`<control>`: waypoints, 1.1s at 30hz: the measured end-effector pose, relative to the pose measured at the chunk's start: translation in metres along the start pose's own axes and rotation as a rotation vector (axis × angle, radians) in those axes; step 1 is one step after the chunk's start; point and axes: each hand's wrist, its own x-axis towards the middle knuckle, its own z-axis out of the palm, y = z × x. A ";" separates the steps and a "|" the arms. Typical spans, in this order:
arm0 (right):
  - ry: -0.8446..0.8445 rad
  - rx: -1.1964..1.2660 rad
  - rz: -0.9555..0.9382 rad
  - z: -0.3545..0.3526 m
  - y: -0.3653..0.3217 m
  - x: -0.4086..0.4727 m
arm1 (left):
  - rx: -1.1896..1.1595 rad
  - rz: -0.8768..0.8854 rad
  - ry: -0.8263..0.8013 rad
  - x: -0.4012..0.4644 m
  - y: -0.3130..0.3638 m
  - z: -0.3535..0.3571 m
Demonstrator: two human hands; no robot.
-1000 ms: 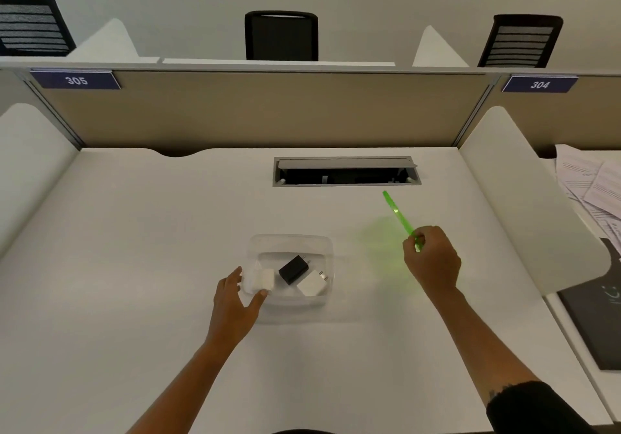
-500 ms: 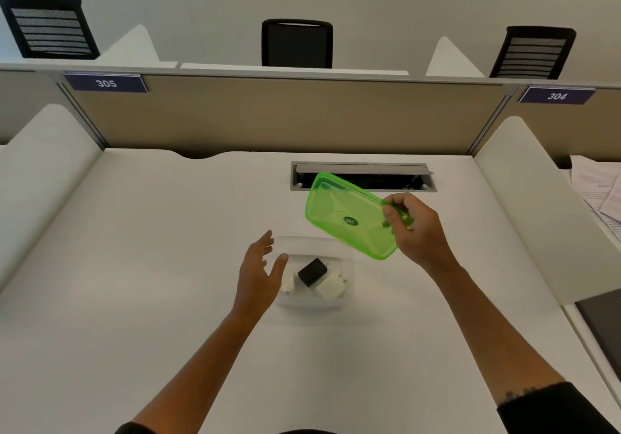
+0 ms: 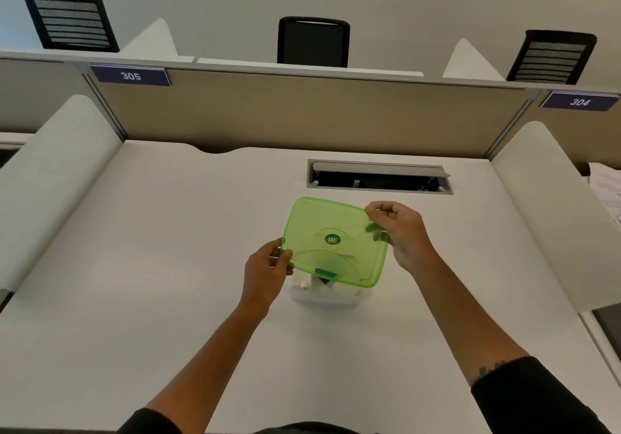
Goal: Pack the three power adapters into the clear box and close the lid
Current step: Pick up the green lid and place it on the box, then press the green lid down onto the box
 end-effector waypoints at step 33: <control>0.284 -0.251 0.157 0.008 0.077 0.011 | 0.435 -0.001 -0.064 -0.007 -0.034 0.005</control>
